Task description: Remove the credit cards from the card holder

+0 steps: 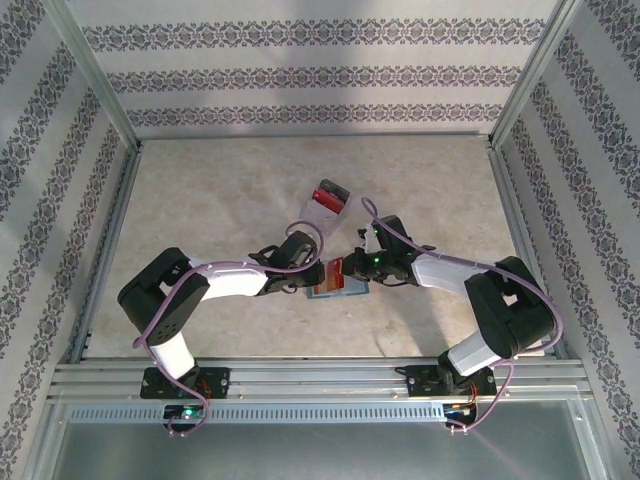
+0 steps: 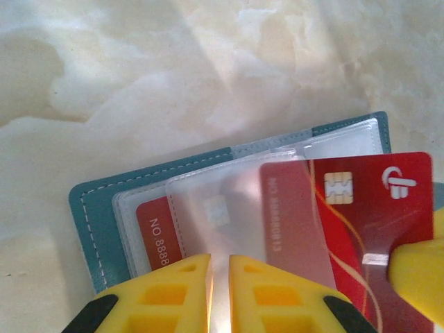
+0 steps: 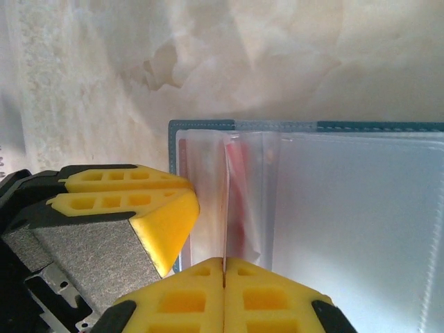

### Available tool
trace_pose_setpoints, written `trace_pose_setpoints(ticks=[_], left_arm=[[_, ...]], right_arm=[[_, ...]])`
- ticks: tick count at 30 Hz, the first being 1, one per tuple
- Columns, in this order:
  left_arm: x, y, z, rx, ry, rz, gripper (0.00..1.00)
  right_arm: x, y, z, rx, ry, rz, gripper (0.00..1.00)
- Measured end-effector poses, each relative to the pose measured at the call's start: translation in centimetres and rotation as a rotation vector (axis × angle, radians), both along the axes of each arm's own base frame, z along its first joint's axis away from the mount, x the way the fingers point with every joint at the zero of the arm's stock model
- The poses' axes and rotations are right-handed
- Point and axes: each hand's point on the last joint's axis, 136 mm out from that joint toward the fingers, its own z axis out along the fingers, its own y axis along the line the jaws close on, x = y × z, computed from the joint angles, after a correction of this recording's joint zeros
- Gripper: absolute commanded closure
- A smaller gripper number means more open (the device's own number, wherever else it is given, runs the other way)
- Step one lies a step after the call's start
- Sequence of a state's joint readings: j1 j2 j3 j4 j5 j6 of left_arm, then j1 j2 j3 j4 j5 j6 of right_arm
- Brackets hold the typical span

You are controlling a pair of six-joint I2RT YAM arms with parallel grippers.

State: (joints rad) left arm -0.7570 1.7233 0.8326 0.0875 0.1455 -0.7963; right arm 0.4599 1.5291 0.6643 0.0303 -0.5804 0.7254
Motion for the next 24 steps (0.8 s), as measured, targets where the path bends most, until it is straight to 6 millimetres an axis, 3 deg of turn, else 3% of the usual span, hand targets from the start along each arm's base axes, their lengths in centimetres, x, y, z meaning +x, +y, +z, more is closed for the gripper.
trace_pose_setpoints(ticks=[15,24], left_arm=[[0.5,1.8,0.1,0.048,-0.019,0.026,0.81],[0.4,2.2,0.6,0.062,-0.028,0.021,0.71]], right_arm=[[-0.9,-1.7,0.1,-0.091,-0.016,0.009,0.98],[-0.6,-2.0,1.9,-0.126,-0.064,0.037,0.98]])
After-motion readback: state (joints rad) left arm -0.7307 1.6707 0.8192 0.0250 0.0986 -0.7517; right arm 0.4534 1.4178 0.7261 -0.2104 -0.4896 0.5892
